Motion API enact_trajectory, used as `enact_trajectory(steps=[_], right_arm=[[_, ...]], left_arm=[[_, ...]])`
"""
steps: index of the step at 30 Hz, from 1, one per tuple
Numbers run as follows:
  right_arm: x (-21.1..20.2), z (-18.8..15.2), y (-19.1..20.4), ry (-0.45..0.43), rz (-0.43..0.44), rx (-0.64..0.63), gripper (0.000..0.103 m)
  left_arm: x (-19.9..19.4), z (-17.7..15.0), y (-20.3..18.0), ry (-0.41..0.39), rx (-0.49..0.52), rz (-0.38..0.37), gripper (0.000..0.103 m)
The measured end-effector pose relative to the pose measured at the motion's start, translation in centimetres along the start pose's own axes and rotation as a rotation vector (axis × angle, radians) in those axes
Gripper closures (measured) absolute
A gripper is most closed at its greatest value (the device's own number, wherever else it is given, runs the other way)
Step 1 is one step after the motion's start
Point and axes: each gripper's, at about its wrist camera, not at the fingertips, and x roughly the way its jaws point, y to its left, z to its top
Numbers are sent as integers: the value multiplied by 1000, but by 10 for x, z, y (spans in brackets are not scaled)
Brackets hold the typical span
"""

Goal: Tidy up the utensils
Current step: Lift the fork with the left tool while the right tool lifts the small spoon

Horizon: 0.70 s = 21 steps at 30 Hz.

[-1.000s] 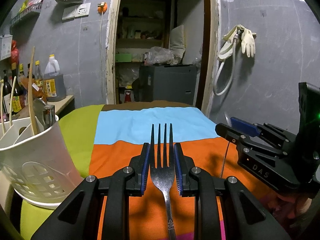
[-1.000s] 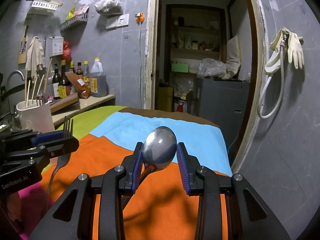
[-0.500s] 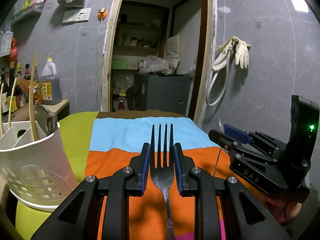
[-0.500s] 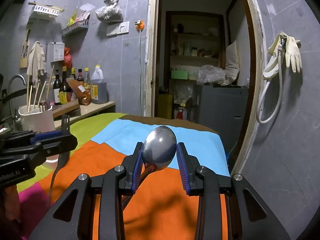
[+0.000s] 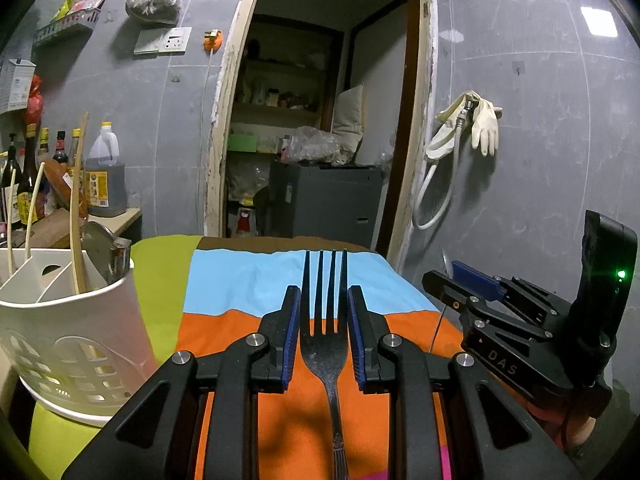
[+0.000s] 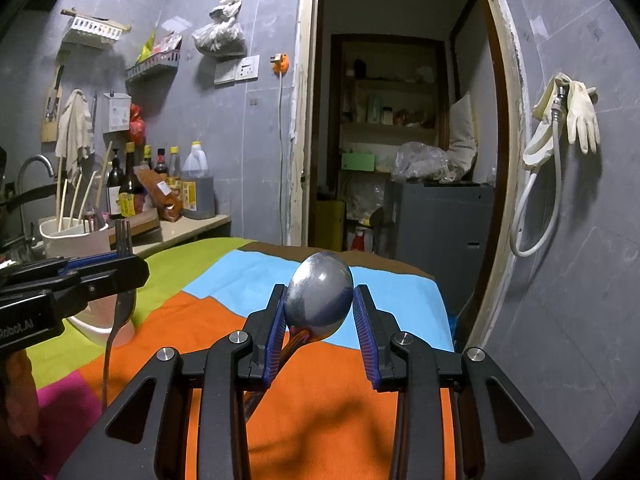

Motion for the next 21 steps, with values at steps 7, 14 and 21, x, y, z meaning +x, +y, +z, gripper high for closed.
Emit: enact_trajectory(steps=[7,14,21], right_arm=[[-5,-1,1,-27,-13,-2,72],[-8,0,0,-46,-22,-1,72],[-7,1,2,-52,-23,-7,72]], left_arm=[[-1,0,1,-11,-4,0,84],[-7,1,3,-38,-10,-1,84],[-9,2,3,-49,-10,-5,84]])
